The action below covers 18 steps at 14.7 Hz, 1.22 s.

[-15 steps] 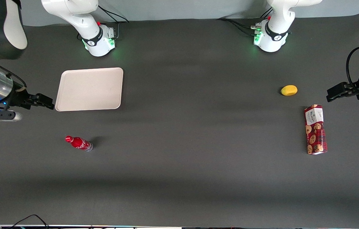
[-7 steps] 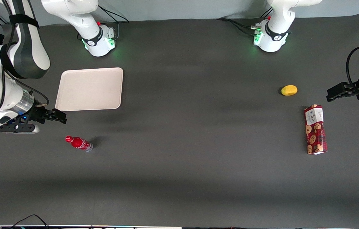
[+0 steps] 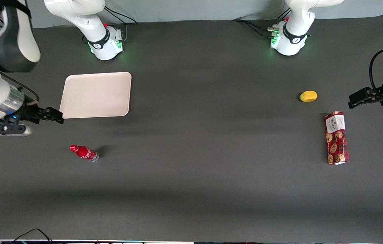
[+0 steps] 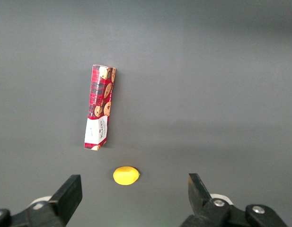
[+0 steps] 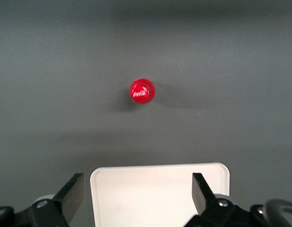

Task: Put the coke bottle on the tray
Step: 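Move the open right gripper toward the red Coca-Cola bottle, then lower the right gripper over the bottle cap and close on it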

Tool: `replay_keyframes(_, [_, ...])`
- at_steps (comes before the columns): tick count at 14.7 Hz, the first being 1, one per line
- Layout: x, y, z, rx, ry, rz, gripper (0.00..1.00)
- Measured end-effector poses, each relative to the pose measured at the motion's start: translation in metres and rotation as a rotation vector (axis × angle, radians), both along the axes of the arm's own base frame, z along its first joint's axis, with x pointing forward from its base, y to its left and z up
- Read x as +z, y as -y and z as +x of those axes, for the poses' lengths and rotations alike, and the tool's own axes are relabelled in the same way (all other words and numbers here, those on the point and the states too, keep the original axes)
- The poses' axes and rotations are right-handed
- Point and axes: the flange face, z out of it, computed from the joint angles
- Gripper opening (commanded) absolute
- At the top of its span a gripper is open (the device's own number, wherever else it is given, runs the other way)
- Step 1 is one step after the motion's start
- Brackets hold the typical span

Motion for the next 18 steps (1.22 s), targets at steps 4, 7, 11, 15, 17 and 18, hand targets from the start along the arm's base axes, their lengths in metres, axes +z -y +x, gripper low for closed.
replay_keyframes(4, [0.065,0.0,-0.014,0.0,-0.03,0.002,1.0])
replay_keyframes(7, [0.075,0.001,-0.017,-0.001,-0.031,0.002,1.0])
replay_keyframes(11, [0.071,0.002,-0.015,-0.004,-0.038,0.004,1.0])
replay_keyframes(15, [0.051,0.002,-0.008,-0.006,-0.066,0.004,1.0])
replay_keyframes(17, [0.01,0.002,0.006,-0.006,-0.066,0.004,1.0])
replay_keyframes(18, [-0.016,0.002,0.013,-0.007,-0.04,0.003,1.0])
